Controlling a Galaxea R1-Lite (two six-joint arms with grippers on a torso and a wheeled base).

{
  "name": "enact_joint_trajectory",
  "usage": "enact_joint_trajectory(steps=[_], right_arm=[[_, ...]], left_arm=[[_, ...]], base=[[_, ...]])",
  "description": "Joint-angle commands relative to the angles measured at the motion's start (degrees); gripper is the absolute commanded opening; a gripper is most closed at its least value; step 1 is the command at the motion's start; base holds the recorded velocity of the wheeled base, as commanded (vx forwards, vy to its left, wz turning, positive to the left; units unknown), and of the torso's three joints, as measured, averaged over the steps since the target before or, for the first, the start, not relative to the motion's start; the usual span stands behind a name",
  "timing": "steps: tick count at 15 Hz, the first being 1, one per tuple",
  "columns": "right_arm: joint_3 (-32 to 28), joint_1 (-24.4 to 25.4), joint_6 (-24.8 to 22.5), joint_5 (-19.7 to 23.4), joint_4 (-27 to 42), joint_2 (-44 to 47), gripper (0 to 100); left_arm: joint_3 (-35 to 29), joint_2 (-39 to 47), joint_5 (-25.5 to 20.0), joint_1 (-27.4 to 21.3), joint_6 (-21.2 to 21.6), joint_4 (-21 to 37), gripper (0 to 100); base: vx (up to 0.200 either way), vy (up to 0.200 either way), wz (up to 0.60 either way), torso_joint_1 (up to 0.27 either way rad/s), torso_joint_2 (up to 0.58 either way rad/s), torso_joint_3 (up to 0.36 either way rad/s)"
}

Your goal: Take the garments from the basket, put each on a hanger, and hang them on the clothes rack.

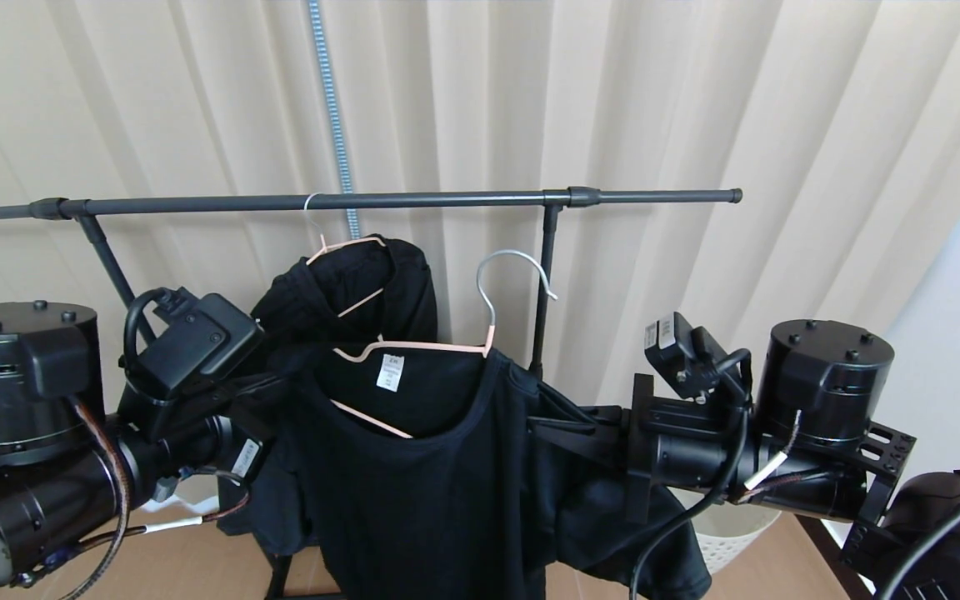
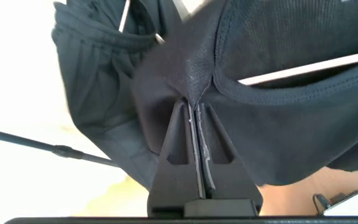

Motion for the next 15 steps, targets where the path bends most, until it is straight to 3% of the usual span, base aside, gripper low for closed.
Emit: enact_joint_trajectory(steps=[1, 6, 8, 11, 15], right_arm=[[0.1, 0.1, -0.4, 0.0, 0.0, 0.9, 0], [2.0, 0.1, -5.5, 0.1, 0.0, 1.1, 0], [3.0, -0.1, -8.7, 0.1, 0.0, 0.0, 0], [3.5, -0.1, -8.8, 2.1, 1.6, -1.8, 0], [2.9, 1.2, -8.5, 3.0, 2.0, -1.0, 0]], left_arm=[[-0.8, -0.9, 0.0, 0.2, 0.1, -0.1, 0], [-2.4, -1.3, -1.0, 3.6, 0.7, 0.4, 0], [-2.0, -1.7, -5.0, 6.6, 1.2, 2.0, 0], [-2.7, -1.4, -12.6, 11.6, 3.7, 3.1, 0], [-3.6, -1.4, -20.0, 10.7, 3.7, 3.2, 0]], base=[[0.000, 0.000, 0.00, 0.000, 0.00, 0.000], [0.000, 0.000, 0.00, 0.000, 0.00, 0.000], [0.000, 0.000, 0.00, 0.000, 0.00, 0.000], [0.000, 0.000, 0.00, 0.000, 0.00, 0.000], [0.000, 0.000, 0.00, 0.000, 0.00, 0.000]])
